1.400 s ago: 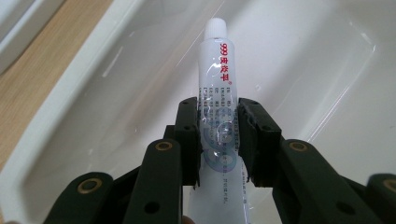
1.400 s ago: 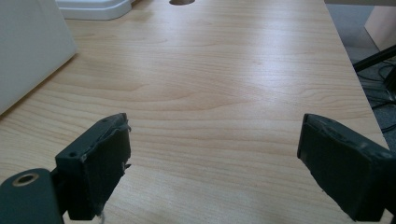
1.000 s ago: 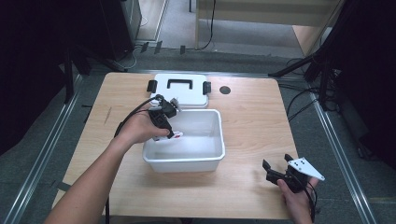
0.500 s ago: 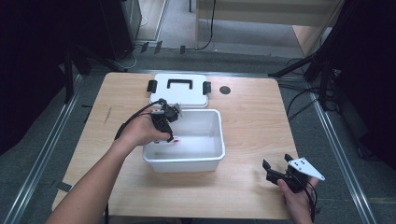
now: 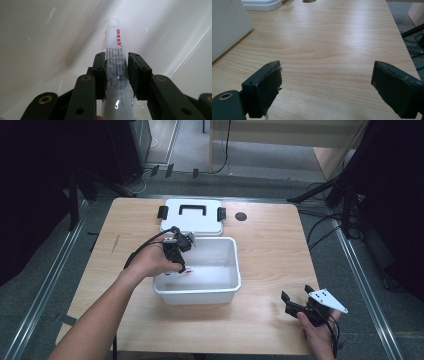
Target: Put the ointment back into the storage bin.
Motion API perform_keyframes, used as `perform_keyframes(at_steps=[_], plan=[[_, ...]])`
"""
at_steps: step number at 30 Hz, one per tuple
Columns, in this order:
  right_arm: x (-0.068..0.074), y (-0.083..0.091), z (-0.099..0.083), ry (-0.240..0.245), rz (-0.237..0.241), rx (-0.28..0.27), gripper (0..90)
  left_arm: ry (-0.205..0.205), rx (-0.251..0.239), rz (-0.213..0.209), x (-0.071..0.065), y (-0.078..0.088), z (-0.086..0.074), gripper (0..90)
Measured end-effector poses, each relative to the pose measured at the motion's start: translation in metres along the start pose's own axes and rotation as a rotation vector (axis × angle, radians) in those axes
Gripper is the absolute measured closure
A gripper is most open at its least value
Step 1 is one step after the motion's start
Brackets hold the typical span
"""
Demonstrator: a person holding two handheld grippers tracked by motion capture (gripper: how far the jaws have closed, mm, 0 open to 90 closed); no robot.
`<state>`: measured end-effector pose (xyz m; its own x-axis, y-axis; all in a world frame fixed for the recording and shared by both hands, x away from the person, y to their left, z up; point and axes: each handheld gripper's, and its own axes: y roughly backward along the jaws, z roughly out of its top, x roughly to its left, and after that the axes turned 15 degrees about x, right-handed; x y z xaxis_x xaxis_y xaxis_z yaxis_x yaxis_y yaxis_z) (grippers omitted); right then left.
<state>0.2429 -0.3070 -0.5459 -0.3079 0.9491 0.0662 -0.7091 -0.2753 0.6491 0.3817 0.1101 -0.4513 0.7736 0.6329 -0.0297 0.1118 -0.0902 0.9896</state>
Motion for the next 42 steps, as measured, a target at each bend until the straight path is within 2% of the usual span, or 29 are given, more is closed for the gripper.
perform_keyframes(at_steps=[9, 11, 12, 16, 23, 29, 36, 38, 42], plan=[[0.000, 0.000, 0.000, -0.001, 0.000, 0.000, 9.9, 0.000, 0.003, 0.022, -0.001, 0.001, -0.001, 61.9], [0.000, 0.000, 0.000, 0.000, 0.000, 0.000, 9.9, 0.004, -0.003, 0.012, -0.001, 0.002, -0.002, 64.6], [0.000, 0.000, 0.000, 0.000, 0.000, 0.001, 9.9, -0.010, -0.001, 0.009, -0.001, 0.003, -0.003, 68.4], [0.000, 0.000, 0.000, 0.000, 0.001, 0.001, 9.9, -0.010, -0.018, -0.013, -0.001, 0.007, -0.006, 79.6], [0.000, 0.000, 0.000, -0.002, 0.001, 0.002, 9.9, -0.018, -0.058, -0.028, -0.003, 0.023, -0.016, 87.1], [0.000, 0.000, 0.000, -0.001, 0.000, 0.004, 9.9, -0.010, -0.102, -0.023, -0.002, 0.044, -0.030, 89.0], [0.001, 0.000, 0.000, -0.002, 0.002, 0.006, 9.9, 0.006, -0.141, -0.038, 0.006, 0.061, -0.050, 85.1], [0.001, -0.001, 0.000, -0.001, 0.002, 0.007, 9.9, 0.028, -0.168, -0.042, 0.010, 0.068, -0.061, 83.8], [0.000, -0.001, 0.001, -0.001, 0.003, 0.009, 9.9, 0.047, -0.185, -0.045, 0.016, 0.073, -0.072, 80.6]])
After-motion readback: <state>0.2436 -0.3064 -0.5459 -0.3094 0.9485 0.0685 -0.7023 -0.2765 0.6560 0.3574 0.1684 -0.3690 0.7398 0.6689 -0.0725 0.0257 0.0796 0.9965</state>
